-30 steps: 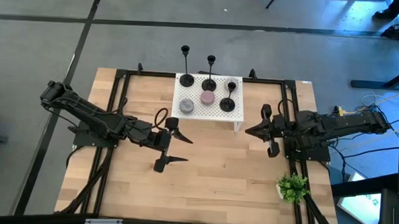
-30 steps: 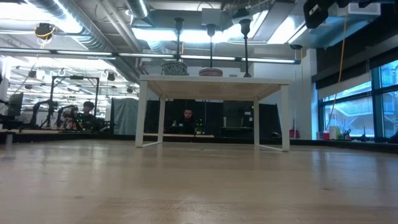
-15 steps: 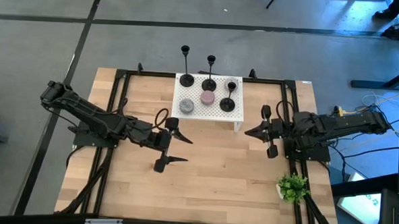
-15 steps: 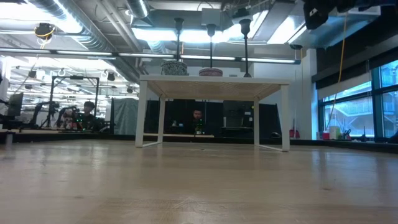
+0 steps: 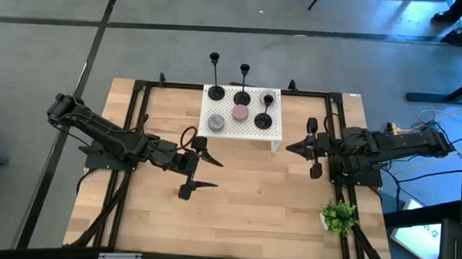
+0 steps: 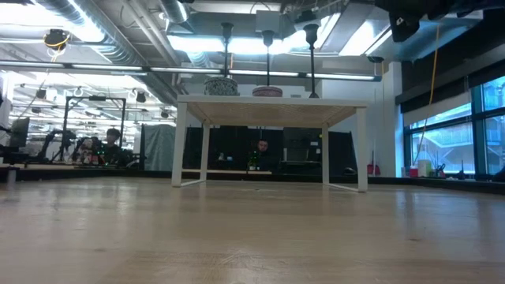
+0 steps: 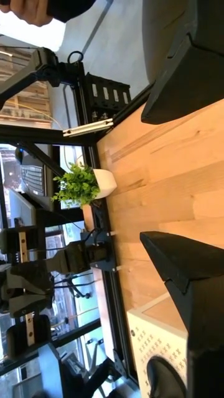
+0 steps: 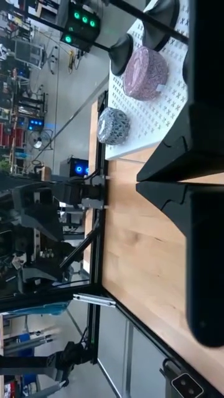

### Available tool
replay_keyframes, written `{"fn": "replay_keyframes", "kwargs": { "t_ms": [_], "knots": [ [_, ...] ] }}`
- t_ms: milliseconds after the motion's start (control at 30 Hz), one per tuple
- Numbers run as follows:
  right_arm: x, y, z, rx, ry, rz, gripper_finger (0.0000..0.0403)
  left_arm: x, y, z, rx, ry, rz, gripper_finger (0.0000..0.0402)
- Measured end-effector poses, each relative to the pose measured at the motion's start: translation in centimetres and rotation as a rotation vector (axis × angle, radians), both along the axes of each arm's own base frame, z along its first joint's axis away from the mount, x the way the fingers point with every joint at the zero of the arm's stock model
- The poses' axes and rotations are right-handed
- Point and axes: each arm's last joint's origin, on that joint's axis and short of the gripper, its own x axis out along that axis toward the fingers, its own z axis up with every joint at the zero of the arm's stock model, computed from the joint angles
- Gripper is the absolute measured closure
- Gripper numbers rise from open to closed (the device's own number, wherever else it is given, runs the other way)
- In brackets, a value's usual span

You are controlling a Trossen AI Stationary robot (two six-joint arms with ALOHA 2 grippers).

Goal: Pick & Place candle stick holders
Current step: Return to Home Position

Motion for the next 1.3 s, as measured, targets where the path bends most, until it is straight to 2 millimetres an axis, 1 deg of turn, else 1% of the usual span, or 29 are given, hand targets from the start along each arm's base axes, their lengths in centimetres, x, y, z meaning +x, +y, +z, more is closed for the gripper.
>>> {"fn": "replay_keyframes", "kwargs": {
  "t_ms": [333, 533, 700, 900, 1067, 1300],
  "knots": [
    [-0.7, -0.1, 0.0, -0.002, 0.01, -0.005, 0.0393, 0.0, 0.0, 0.0, -0.001, 0.0, 0.0, 0.0107],
    [-1.0, -0.3, 0.0, -0.001, 0.012, -0.057, 0.0393, 0.0, 0.0, 0.0, -0.002, -0.001, 0.0, 0.0107],
    [-1.3, -0.4, -0.5, 0.003, -0.011, -0.057, 0.0393, 0.0, 0.0, 0.0, -0.002, -0.001, 0.001, 0.0107],
    [-2.5, -0.9, -1.0, 0.016, -0.069, -0.081, 0.0393, 0.0, 0.0, 0.0, -0.002, -0.002, 0.001, 0.0107],
    [-3.4, -1.1, -1.3, 0.025, -0.105, -0.053, 0.0393, 0.0, 0.0, 0.0, -0.003, -0.002, 0.001, 0.0107],
    [-4.6, -1.4, -1.9, 0.034, -0.161, -0.071, 0.0393, 0.0, 0.0, 0.0, -0.003, -0.002, 0.001, 0.0107]
  ]
}}
